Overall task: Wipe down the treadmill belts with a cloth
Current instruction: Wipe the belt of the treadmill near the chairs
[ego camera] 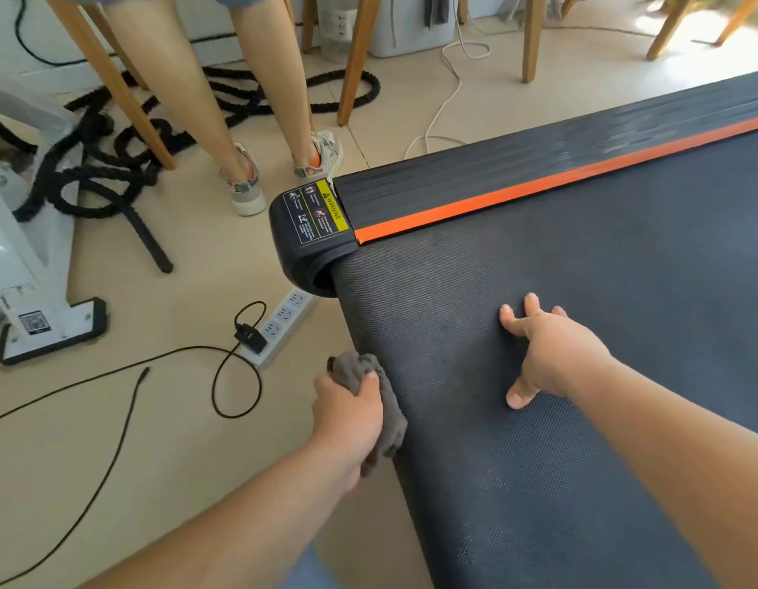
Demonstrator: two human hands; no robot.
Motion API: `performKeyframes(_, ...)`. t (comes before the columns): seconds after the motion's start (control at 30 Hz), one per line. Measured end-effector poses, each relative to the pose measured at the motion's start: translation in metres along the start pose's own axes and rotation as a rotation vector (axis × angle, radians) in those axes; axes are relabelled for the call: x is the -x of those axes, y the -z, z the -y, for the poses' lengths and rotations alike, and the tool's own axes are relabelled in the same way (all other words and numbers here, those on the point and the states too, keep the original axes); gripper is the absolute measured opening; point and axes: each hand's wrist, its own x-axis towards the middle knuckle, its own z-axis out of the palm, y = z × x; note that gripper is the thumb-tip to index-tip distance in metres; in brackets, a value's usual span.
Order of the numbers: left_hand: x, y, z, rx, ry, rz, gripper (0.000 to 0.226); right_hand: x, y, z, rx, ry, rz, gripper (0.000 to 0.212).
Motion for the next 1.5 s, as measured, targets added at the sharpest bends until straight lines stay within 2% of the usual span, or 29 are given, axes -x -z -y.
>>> performKeyframes(0.07,-0.041,-0.004,-0.031,-0.003,-0.038,-0.053,0.049,0.002,0.002,0.0,0.0,-0.003,-0.009,0.138)
performKeyframes(0.13,-0.065,-0.012,-0.046,-0.021,-0.102,-0.116,0.044,0.003,0.004,0.001,0.0,0.001,0.01,0.137)
performKeyframes(0.23,-0.035,-0.021,-0.02,-0.099,-0.377,-0.227,0.046,0.003,0.003,0.001,-0.01,0.0,0.015,0.137)
performKeyframes(0.3,0.014,-0.014,0.017,-0.303,-0.692,-0.145,0.048,0.003,0.002,0.0,-0.008,-0.006,0.011,0.137)
performKeyframes(0.4,0.053,0.007,0.05,-0.664,-1.143,0.131,0.049,0.007,0.003,-0.001,0.002,0.004,0.006,0.136)
performKeyframes(0.47,0.03,0.013,0.029,-0.832,-1.259,0.201,0.049,0.009,0.001,-0.004,0.01,0.007,-0.011,0.135)
performKeyframes(0.53,0.0,0.003,-0.012,-0.924,-1.184,0.135,0.051,0.01,-0.001,-0.006,0.024,0.011,-0.027,0.133)
performKeyframes(0.63,-0.027,-0.023,-0.061,-0.944,-0.943,-0.11,0.053,0.009,-0.002,-0.007,0.039,0.031,-0.031,0.133)
performKeyframes(0.7,-0.015,-0.039,-0.059,-0.944,-0.928,-0.174,0.05,0.009,-0.002,-0.011,0.05,0.045,-0.04,0.134)
performKeyframes(0.77,0.015,-0.044,-0.037,-0.929,-1.035,-0.088,0.048,0.009,-0.003,-0.015,0.034,0.07,-0.074,0.134)
performKeyframes(0.87,0.055,-0.032,-0.002,-0.986,-1.255,0.235,0.052,0.016,-0.015,-0.026,-0.078,0.131,-0.227,0.136)
performKeyframes(0.97,0.04,-0.016,-0.014,-1.041,-1.358,0.45,0.059,0.035,-0.034,-0.05,-0.342,0.174,-0.334,0.117)
performKeyframes(1.03,0.013,-0.022,-0.04,-1.146,-1.376,0.41,0.06,0.049,-0.042,-0.074,-0.426,0.186,-0.34,0.092)
performKeyframes(1.1,-0.009,-0.043,-0.07,-1.162,-1.212,0.234,0.06,0.061,-0.045,-0.097,-0.392,0.154,-0.354,0.077)
performKeyframes(1.17,-0.001,-0.076,-0.083,-1.084,-0.969,0.061,0.057,0.069,-0.047,-0.114,-0.404,0.117,-0.326,0.076)
performKeyframes(1.2,0.012,-0.092,-0.08,-1.066,-0.95,0.034,0.056,0.071,-0.048,-0.119,-0.415,0.108,-0.295,0.079)
performKeyframes(1.23,0.027,-0.106,-0.071,-1.057,-0.995,0.073,0.056,0.072,-0.05,-0.122,-0.411,0.1,-0.259,0.083)
performKeyframes(1.3,0.054,-0.115,-0.051,-1.072,-1.197,0.336,0.059,0.071,-0.052,-0.126,-0.341,0.094,-0.194,0.091)
performKeyframes(1.37,0.046,-0.108,-0.06,-1.105,-1.336,0.573,0.06,0.07,-0.051,-0.125,-0.22,0.103,-0.163,0.091)
performKeyframes(1.4,0.032,-0.109,-0.074,-1.151,-1.36,0.587,0.061,0.069,-0.05,-0.124,-0.164,0.111,-0.151,0.087)
performKeyframes(1.43,0.016,-0.116,-0.09,-1.202,-1.338,0.525,0.061,0.067,-0.049,-0.122,-0.118,0.12,-0.131,0.082)
performKeyframes(1.5,-0.01,-0.134,-0.118,-1.218,-1.145,0.295,0.06,0.066,-0.052,-0.119,-0.06,0.132,-0.074,0.079)
